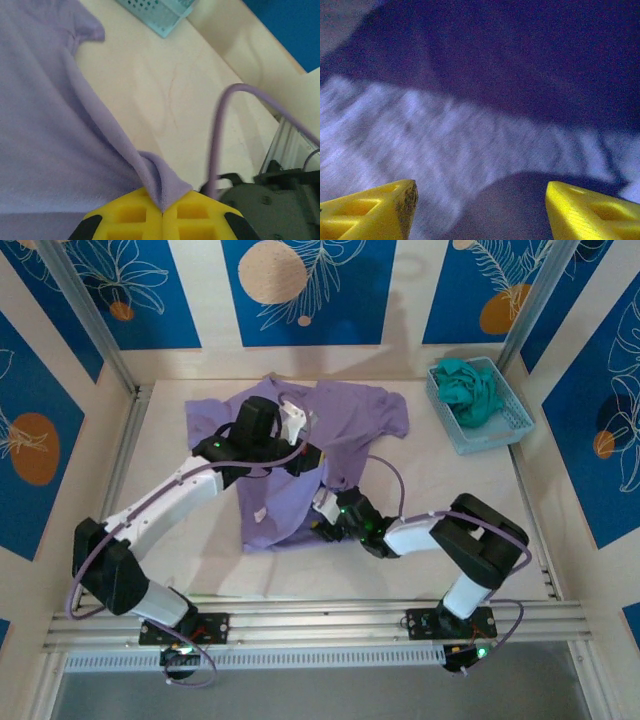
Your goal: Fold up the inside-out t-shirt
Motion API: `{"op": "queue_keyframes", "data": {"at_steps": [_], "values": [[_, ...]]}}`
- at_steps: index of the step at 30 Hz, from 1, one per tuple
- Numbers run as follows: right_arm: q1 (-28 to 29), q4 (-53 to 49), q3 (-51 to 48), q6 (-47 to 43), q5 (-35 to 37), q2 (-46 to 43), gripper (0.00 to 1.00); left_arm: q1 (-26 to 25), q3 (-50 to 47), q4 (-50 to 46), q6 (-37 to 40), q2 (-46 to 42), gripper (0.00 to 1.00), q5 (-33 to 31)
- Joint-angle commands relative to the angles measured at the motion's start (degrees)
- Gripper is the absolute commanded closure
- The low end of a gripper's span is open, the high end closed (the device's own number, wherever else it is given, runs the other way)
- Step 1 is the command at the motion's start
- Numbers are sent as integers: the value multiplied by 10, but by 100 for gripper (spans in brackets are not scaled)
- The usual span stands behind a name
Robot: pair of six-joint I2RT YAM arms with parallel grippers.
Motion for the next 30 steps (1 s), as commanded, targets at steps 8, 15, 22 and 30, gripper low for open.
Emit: {"op": "queue_keyframes", "data": {"at_steps": [8,15,22,30], "values": [[-27,-1,130,-2,112,94,34,-4,47,-9,-2,-38,100,84],[5,22,115,-53,89,77,35,-24,86,-20,-8,-24,100,26],[36,50,64,-86,54,25,35,-24,106,-48,8,-4,100,-34],[48,38,55,-94,53,-16,33,-23,109,-73,24,2,100,-64]]}}
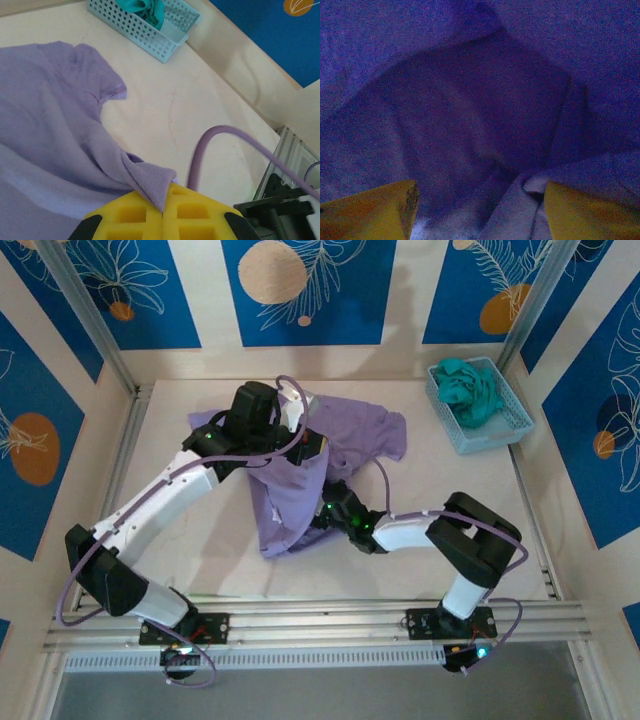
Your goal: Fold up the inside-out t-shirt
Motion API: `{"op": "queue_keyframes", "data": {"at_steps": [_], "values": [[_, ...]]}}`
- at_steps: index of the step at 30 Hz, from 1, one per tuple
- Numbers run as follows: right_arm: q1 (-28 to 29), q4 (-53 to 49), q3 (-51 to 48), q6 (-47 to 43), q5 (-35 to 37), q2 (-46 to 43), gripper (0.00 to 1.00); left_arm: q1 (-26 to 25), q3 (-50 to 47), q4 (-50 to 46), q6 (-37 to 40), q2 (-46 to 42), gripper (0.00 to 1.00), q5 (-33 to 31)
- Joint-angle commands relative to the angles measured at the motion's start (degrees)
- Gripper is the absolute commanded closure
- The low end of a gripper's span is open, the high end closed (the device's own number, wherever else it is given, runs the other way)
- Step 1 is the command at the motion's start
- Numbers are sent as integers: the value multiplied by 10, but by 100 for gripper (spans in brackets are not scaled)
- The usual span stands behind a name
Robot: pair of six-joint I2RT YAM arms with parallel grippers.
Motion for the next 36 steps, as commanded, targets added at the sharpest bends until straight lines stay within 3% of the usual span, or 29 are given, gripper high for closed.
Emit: {"op": "queue_keyframes", "data": {"at_steps": [1,9,17,27,31,36], "values": [[4,18,2,-23,-25,-15,33,-4,17,-10,14,1,100,-2],[-43,-48,98,-31,-61,67,37,-5,0,9,11,-37,100,69],[-79,-152,213,-16,-1,147,36,-7,-9,58,-24,-89,100,159],[-131,-367,369,87,27,226,23,-10,17,134,-71,-109,100,223],[-132,-412,410,95,27,251,12,-11,43,138,-73,-102,100,226],[-133,-474,462,93,20,277,8,-11,82,136,-80,-84,100,230]]}}
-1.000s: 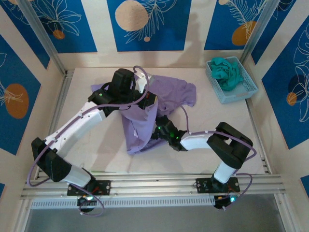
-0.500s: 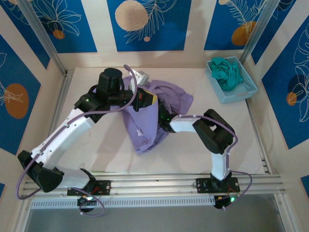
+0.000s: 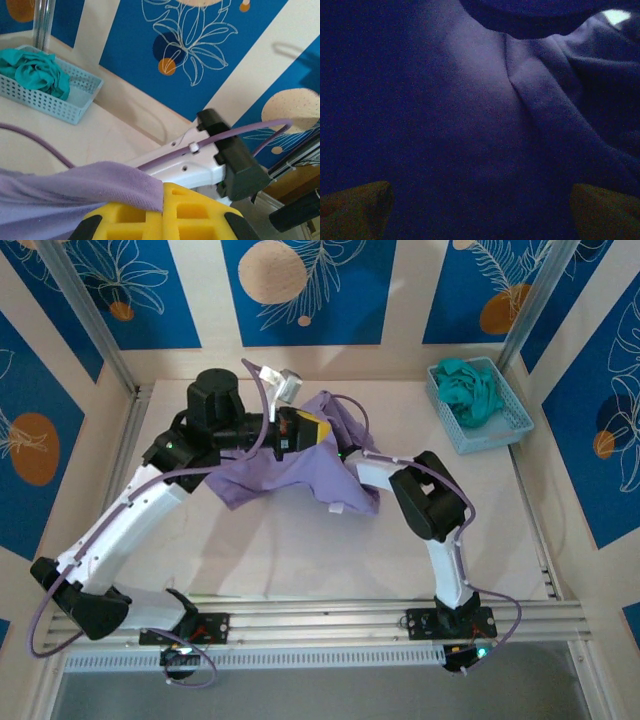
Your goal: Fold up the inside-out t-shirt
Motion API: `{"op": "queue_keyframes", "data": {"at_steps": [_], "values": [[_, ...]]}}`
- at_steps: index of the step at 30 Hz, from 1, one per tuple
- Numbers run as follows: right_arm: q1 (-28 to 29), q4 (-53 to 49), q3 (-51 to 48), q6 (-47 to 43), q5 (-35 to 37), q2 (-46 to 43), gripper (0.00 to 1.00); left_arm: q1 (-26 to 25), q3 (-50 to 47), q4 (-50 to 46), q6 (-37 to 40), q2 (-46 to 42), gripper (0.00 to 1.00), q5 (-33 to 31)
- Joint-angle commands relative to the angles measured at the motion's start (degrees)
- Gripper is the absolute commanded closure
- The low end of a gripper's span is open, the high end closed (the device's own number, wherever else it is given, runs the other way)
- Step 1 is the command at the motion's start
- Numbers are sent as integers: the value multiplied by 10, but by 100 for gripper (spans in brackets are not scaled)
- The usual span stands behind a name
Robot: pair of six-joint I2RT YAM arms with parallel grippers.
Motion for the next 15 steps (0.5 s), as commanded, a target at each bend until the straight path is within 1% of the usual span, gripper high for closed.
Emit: {"op": "queue_keyframes", "data": {"at_steps": [1,4,6,7,8,10,13,14,15], "values": [[-5,-89,42,18,1,31,8,-10,51,43,-9,2,100,56],[-5,-126,66,13,-4,50,8,-9,76,26,3,3,100,37],[-5,-143,73,12,-8,55,12,-5,84,7,20,-4,100,-8],[-6,-150,73,11,-13,54,17,-1,84,-4,27,-9,100,-42],[-7,-156,71,10,-19,54,26,4,82,-11,31,-13,100,-72],[-10,-172,69,9,-37,50,51,18,73,-35,37,-21,100,-155],[-16,-186,54,9,-67,29,85,45,47,-55,42,-30,100,-263],[-18,-185,47,9,-76,16,94,56,37,-56,42,-33,100,-286],[-21,-183,34,11,-85,-2,100,70,25,-57,39,-37,100,-309]]}}
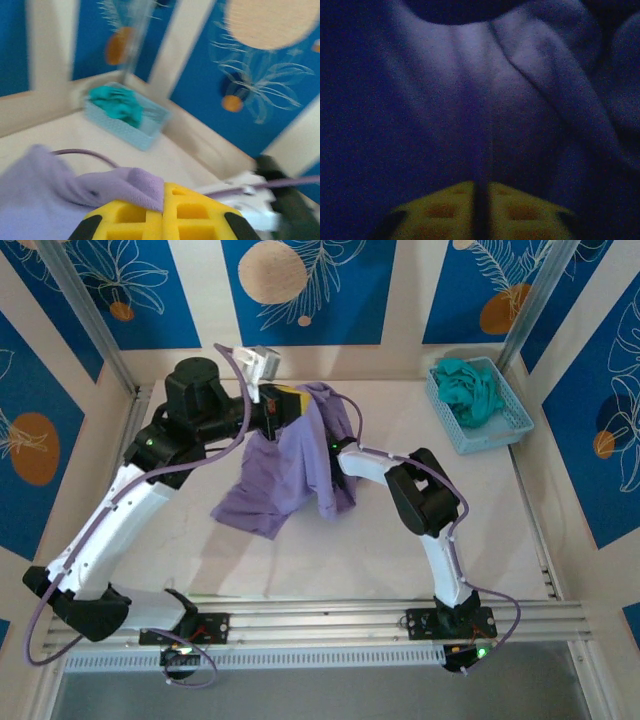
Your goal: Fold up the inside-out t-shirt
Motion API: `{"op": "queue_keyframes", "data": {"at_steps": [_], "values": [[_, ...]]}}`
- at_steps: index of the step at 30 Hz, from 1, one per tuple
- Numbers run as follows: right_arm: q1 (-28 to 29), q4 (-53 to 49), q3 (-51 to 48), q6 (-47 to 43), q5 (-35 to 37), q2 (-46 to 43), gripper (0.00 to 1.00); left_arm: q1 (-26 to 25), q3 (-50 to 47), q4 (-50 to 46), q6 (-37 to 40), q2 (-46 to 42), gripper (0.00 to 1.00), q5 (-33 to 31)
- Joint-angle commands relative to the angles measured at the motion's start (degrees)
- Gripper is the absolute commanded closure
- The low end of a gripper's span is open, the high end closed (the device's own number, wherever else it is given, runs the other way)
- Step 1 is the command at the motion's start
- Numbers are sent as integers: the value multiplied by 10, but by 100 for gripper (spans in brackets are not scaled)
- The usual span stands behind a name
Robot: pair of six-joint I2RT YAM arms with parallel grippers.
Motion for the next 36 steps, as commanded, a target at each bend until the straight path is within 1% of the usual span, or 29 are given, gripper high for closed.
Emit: {"op": "queue_keyframes", "data": {"at_steps": [1,5,7,9,12,14,19,24,28,31,32,33,36], "values": [[-14,-47,-40,7,-53,-55,100,42,-31,-13,10,-27,100,-141],[-20,-6,-118,17,-100,-157,100,95,-85,-8,6,-46,100,-227],[-24,24,-167,23,-135,-211,100,127,-120,-2,-1,-54,100,-261],[-28,46,-206,28,-164,-255,100,154,-156,9,-13,-59,100,-279],[-35,79,-251,38,-198,-307,100,196,-213,33,-47,-58,100,-267],[-42,98,-271,46,-216,-330,100,211,-249,53,-64,-55,100,-257],[-55,159,-296,75,-299,-362,100,215,-314,101,-90,-24,100,-228],[-66,212,-314,88,-368,-386,100,217,-346,122,-95,39,100,-240],[-96,239,-349,88,-415,-424,100,246,-383,153,-118,78,100,-266],[-113,246,-373,83,-437,-447,100,267,-428,192,-145,83,100,-257],[-114,243,-376,82,-439,-449,100,267,-437,197,-143,81,92,-248],[-114,237,-376,79,-439,-448,100,265,-447,206,-139,77,80,-223],[-114,231,-376,77,-435,-441,100,238,-478,241,-111,46,55,-135]]}}
